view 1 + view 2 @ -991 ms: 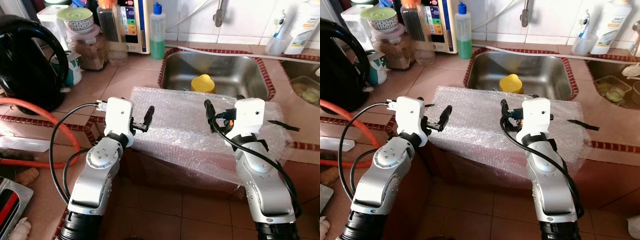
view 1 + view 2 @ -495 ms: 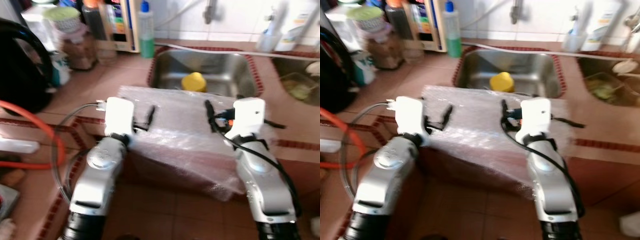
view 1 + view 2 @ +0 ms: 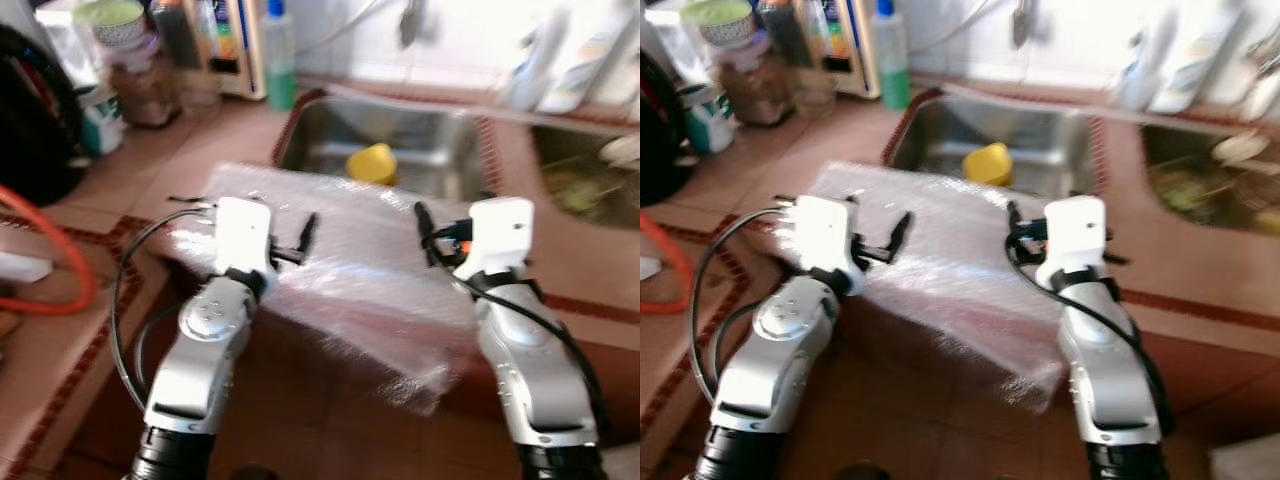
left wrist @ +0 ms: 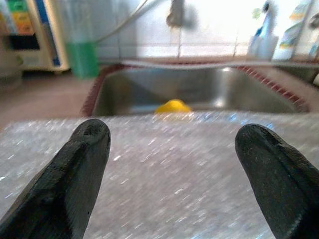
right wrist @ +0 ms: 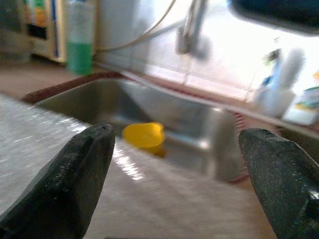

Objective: Kitchen organization

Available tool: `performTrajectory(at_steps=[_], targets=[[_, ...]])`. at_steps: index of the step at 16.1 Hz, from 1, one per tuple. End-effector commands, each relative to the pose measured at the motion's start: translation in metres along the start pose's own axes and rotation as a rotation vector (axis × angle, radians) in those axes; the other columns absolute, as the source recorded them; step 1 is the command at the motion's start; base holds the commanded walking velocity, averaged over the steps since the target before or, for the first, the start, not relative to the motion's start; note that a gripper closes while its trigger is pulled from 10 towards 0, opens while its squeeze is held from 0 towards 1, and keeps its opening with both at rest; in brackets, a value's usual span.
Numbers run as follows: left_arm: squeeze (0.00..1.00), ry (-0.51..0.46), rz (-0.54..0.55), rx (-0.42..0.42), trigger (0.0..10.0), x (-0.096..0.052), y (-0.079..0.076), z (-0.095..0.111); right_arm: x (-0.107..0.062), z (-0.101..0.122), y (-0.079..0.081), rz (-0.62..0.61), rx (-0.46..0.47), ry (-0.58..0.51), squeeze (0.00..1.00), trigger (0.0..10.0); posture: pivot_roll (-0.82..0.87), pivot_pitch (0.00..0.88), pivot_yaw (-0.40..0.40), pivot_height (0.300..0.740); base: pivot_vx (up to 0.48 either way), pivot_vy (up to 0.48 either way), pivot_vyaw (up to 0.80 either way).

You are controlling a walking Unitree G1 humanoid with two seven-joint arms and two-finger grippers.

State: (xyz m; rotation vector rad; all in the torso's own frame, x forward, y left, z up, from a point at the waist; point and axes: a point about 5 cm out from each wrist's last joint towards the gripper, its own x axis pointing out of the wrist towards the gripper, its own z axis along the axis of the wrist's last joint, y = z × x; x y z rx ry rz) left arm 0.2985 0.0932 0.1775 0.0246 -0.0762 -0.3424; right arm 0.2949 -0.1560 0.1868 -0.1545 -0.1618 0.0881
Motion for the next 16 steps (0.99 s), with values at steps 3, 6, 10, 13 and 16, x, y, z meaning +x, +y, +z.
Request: performTrajectory(at_steps=[3, 6, 10, 13, 16], targets=[[0.0, 0.008, 0.014, 0.004, 10.0, -0.0019, 0.0065, -0.0016, 0.0015, 0.0014, 0.0071, 0.027, 0.012, -0.01, 0.0, 10.0, 0.03, 0.089, 0.018, 0.74, 0.0, -0.48, 0.0], [0.0, 0.01, 0.01, 0.004, 10.0, -0.0016, 0.0058, -0.002, 0.002, 0.0007, 0.0072, 0.028, 0.014, -0.006, 0.0, 10.0, 0.03, 0.089, 0.018, 0.74, 0.0, -0.48, 0.0], [0.0, 0.009, 0.008, 0.003, 10.0, -0.0016, 0.0052, -0.0022, 0.0025, -0.0003, 0.0068, 0.028, 0.017, -0.003, 0.0, 10.0, 0.02, 0.087, 0.018, 0.74, 0.0, -0.477, 0.0], [0.0, 0.004, 0.016, -0.007, 10.0, -0.0023, 0.0057, -0.0027, 0.0015, -0.0025, 0.0079, 0.034, 0.017, 0.006, 0.0, 10.0, 0.02, 0.088, 0.018, 0.74, 0.0, -0.09, -0.23], [0.0, 0.011, 0.031, -0.008, 10.0, -0.002, 0.0075, -0.0039, 0.0016, -0.0025, 0.0082, 0.035, 0.017, 0.007, 0.0, 10.0, 0.02, 0.09, 0.018, 0.74, 0.0, 0.0, -0.78]])
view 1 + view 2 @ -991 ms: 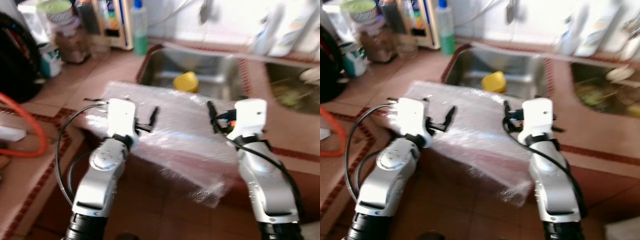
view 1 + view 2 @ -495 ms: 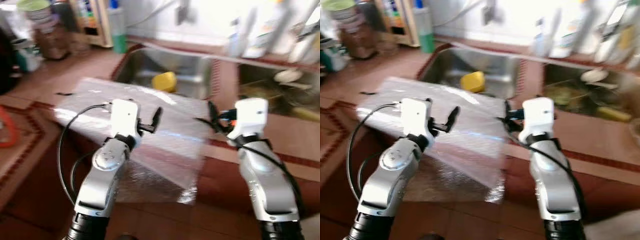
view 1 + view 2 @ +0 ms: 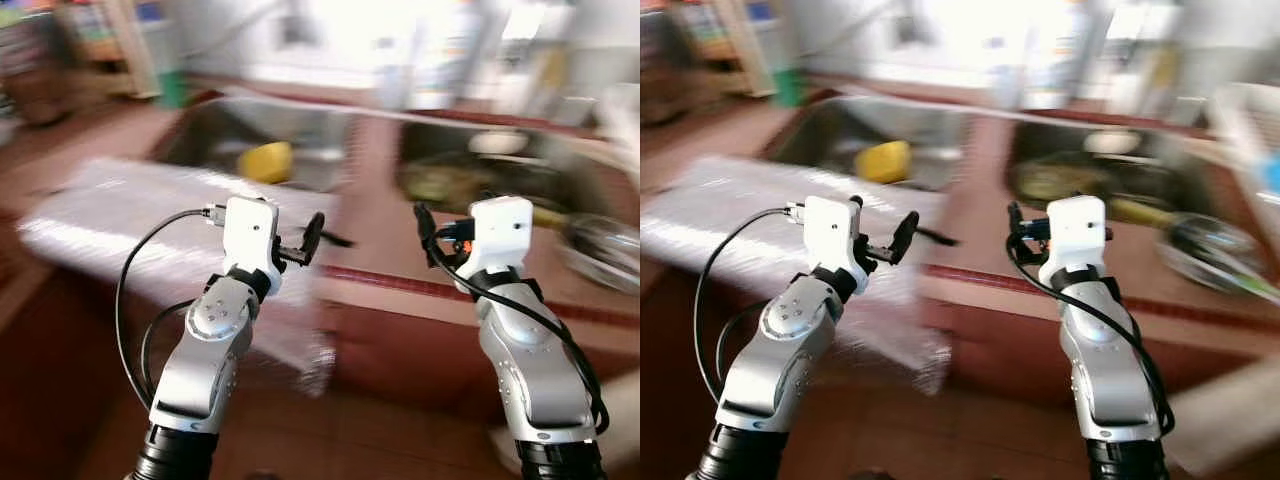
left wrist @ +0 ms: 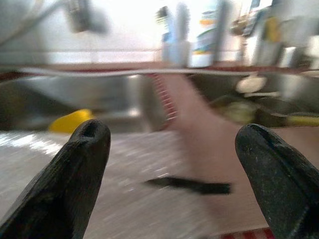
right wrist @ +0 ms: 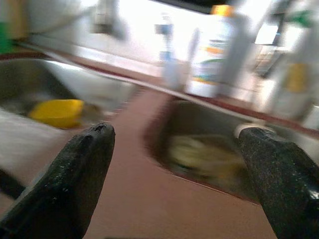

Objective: Kitchen organization

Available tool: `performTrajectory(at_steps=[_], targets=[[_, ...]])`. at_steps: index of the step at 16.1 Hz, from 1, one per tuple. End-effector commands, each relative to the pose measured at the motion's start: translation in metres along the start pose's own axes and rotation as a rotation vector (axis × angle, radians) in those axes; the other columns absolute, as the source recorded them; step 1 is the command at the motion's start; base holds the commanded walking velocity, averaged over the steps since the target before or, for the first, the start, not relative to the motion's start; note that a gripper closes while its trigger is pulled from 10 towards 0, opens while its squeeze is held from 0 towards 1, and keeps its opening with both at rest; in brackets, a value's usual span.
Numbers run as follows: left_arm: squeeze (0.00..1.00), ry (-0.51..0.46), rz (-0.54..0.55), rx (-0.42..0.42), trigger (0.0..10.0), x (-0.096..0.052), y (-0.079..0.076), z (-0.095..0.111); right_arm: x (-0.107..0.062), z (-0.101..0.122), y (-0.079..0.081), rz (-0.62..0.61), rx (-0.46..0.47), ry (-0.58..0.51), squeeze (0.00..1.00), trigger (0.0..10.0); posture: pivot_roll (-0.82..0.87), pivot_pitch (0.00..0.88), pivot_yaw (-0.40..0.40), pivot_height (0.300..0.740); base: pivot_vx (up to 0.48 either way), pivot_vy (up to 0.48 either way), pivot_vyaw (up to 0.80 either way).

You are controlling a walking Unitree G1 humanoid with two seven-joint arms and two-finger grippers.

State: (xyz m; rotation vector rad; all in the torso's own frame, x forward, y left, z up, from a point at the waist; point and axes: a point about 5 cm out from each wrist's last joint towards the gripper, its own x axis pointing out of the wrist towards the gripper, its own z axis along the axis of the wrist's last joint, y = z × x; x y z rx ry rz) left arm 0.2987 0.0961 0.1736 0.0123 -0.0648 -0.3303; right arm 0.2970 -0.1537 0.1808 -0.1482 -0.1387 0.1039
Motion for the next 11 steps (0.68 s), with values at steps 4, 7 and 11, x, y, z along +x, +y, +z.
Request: performTrajectory(at_steps=[4, 7, 11], targets=[[0.0, 0.008, 0.028, -0.011, 10.0, -0.0001, 0.0049, -0.0014, 0.0009, 0.0035, 0.0056, 0.022, 0.006, -0.014, 0.0, 10.0, 0.02, 0.091, 0.017, 0.74, 0.0, 0.0, -0.78], [0.0, 0.007, 0.022, -0.001, 10.0, 0.0004, 0.0044, -0.0012, 0.0011, 0.0041, 0.0059, 0.02, 0.013, -0.018, 0.0, 10.0, 0.02, 0.092, 0.018, 0.74, 0.0, 0.0, -0.78], [0.0, 0.004, 0.029, 0.0, 10.0, 0.0006, 0.0053, -0.0006, 0.0012, 0.0043, 0.006, 0.02, 0.014, -0.02, 0.0, 10.0, 0.02, 0.092, 0.018, 0.74, 0.0, 0.0, -0.14]])
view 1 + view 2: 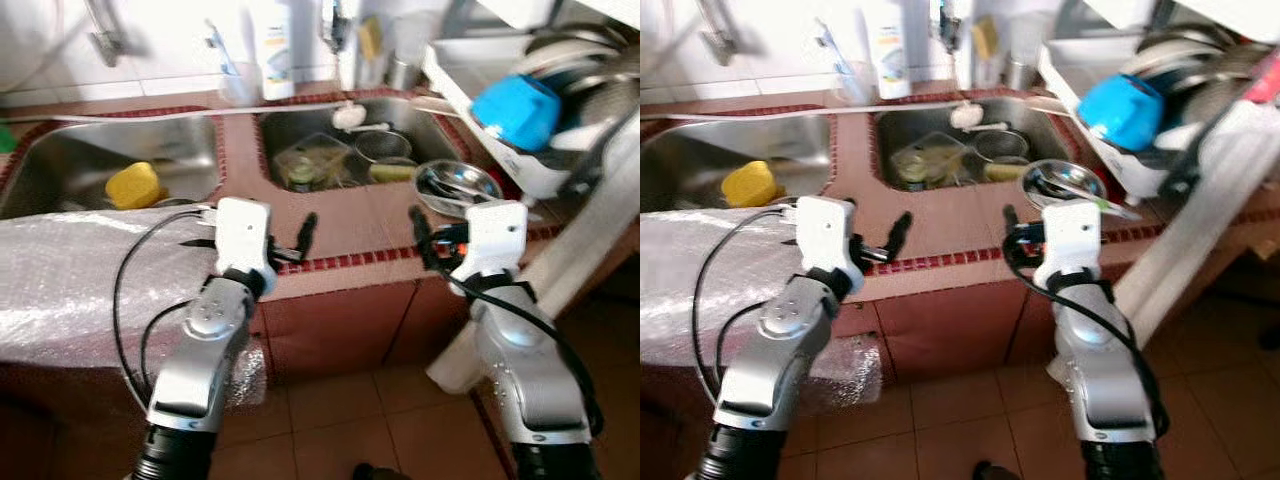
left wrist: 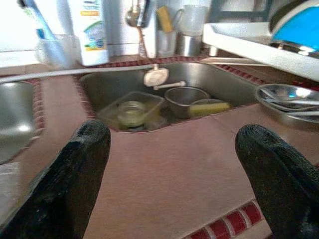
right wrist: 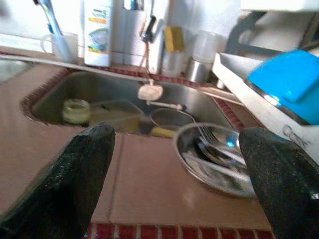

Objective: Kitchen organization

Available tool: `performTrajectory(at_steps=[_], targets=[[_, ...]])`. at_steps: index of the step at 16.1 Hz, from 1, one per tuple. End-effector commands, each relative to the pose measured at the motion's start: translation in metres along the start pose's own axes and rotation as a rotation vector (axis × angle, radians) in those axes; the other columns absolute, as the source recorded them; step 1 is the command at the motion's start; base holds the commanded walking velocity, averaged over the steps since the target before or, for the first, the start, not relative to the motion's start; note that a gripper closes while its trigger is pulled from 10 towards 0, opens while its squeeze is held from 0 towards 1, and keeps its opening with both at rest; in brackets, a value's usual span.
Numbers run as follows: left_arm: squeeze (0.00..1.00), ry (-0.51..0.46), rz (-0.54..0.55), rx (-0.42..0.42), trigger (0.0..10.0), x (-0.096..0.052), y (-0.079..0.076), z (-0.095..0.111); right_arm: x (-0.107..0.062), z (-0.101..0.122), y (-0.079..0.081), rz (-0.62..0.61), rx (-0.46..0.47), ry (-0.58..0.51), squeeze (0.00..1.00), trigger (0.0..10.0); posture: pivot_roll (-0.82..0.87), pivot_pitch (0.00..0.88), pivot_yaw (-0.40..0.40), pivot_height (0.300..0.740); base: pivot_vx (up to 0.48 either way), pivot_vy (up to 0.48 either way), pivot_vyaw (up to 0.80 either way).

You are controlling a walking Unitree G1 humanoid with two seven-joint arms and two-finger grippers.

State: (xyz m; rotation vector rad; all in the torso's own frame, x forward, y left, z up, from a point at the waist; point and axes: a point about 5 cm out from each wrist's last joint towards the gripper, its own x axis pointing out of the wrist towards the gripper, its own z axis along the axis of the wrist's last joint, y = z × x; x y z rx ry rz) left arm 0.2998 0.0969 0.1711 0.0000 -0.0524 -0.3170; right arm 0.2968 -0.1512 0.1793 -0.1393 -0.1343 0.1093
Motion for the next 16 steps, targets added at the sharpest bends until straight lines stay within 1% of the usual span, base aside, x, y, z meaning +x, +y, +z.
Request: performTrajectory(at_steps=[1, 7, 16], targets=[[0.0, -0.007, 0.026, 0.012, 10.0, -0.0002, 0.0047, 0.0019, 0.0015, 0.0052, 0.0037, 0.018, 0.004, -0.023, 0.0, 10.0, 0.02, 0.093, 0.017, 0.74, 0.0, 0.0, 0.0], [0.0, -0.004, 0.013, 0.004, 10.0, -0.0008, 0.0026, 0.001, 0.0019, 0.0053, 0.0048, 0.025, 0.005, -0.021, 0.0, 10.0, 0.02, 0.097, 0.016, 0.74, 0.0, 0.0, 0.0], [0.0, 0.004, 0.009, 0.007, 10.0, -0.0001, 0.002, 0.0008, 0.0035, 0.0062, 0.0049, 0.026, 0.004, -0.028, 0.0, 10.0, 0.02, 0.094, 0.017, 0.74, -0.265, 0.0, 0.0]])
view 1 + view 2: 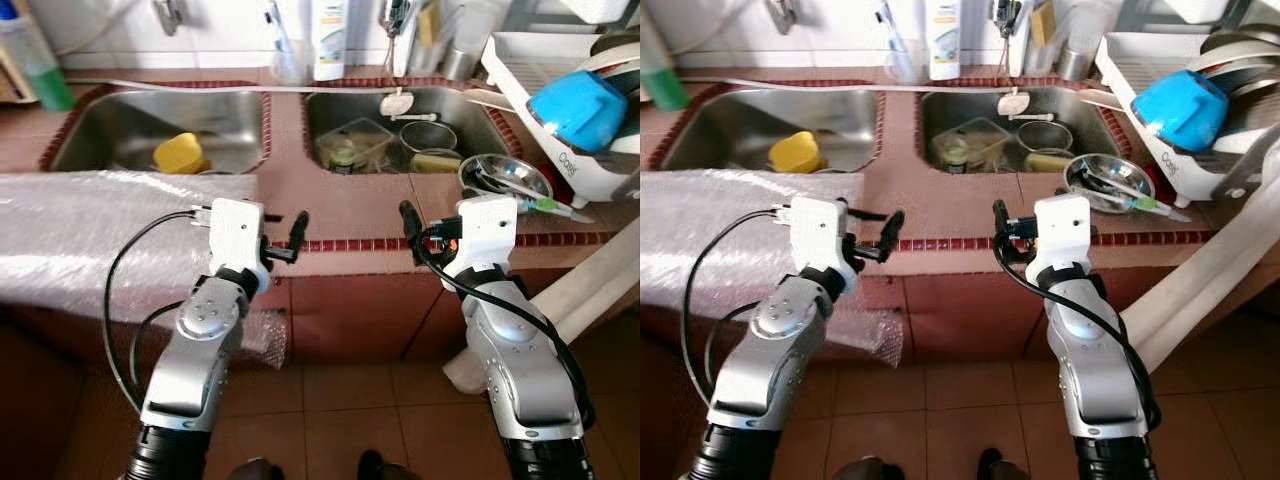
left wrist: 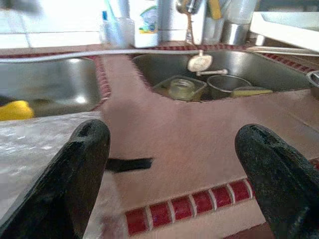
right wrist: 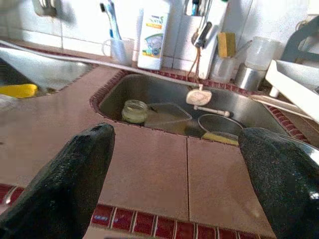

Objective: Kitchen organization

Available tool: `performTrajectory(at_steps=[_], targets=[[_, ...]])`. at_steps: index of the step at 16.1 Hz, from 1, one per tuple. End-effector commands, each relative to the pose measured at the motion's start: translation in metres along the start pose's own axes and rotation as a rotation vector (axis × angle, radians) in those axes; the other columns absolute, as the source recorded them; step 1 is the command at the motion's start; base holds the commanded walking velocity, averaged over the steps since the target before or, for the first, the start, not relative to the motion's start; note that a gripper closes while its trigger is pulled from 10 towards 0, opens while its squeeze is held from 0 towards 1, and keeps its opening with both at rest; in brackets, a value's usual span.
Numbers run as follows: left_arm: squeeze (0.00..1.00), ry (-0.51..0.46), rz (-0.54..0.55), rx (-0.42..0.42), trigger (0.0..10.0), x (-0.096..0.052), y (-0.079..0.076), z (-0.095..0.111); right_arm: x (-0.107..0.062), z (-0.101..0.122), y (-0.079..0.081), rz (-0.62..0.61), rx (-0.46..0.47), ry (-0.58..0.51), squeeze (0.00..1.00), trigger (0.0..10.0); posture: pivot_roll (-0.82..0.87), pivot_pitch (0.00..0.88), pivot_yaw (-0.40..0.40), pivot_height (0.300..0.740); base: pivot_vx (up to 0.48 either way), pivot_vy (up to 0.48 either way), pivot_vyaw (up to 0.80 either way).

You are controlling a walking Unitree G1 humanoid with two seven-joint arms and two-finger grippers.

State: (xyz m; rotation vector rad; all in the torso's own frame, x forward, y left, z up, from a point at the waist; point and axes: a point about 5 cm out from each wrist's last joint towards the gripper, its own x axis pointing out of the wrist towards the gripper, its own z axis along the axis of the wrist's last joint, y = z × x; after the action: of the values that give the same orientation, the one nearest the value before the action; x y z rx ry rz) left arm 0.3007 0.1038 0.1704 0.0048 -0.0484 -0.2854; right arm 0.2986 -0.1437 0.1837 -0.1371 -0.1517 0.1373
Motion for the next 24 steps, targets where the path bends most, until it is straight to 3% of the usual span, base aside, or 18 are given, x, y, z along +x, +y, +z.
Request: performTrajectory(at_steps=[1, 11, 14, 17, 19, 21, 24], targets=[[0.0, 0.0, -0.021, 0.003, 10.0, 0.001, -0.004, 0.001, 0.0, 0.001, -0.002, -0.002, 0.001, -0.01, 0.0, 10.0, 0.02, 0.093, 0.017, 0.74, -0.277, 0.0, 0.0], [0.0, 0.02, -0.018, 0.015, 10.0, 0.001, -0.003, -0.003, 0.0, -0.002, -0.004, -0.021, 0.015, -0.008, 0.0, 10.0, 0.02, 0.093, 0.019, 0.74, -0.249, 0.0, 0.0], [0.0, 0.064, 0.012, 0.04, 10.0, 0.002, 0.004, -0.015, 0.0, -0.007, -0.002, -0.014, -0.001, 0.006, 0.0, 10.0, 0.02, 0.092, 0.022, 0.74, 0.0, 0.0, 0.0], [0.0, 0.211, 0.079, 0.029, 10.0, 0.001, 0.022, -0.054, -0.002, -0.02, -0.004, -0.023, -0.012, 0.049, 0.0, 10.0, 0.01, 0.09, 0.022, 0.74, 0.0, 0.0, -0.7], [0.0, 0.358, 0.084, 0.094, 10.0, -0.007, 0.035, -0.095, -0.005, -0.04, -0.005, -0.027, -0.036, 0.101, 0.0, 10.0, 0.01, 0.086, 0.027, 0.74, 0.0, 0.0, -0.8], [0.0, 0.374, 0.09, 0.123, 10.0, -0.01, 0.041, -0.107, -0.007, -0.051, -0.007, -0.038, -0.039, 0.134, 0.0, 10.0, 0.01, 0.083, 0.032, 0.74, 0.0, 0.0, -0.8], [0.0, 0.473, 0.119, 0.144, 10.0, -0.019, 0.054, -0.133, -0.013, -0.082, -0.008, -0.039, -0.05, 0.232, 0.0, 10.0, 0.01, 0.079, 0.037, 0.74, 0.0, 0.0, -0.8]])
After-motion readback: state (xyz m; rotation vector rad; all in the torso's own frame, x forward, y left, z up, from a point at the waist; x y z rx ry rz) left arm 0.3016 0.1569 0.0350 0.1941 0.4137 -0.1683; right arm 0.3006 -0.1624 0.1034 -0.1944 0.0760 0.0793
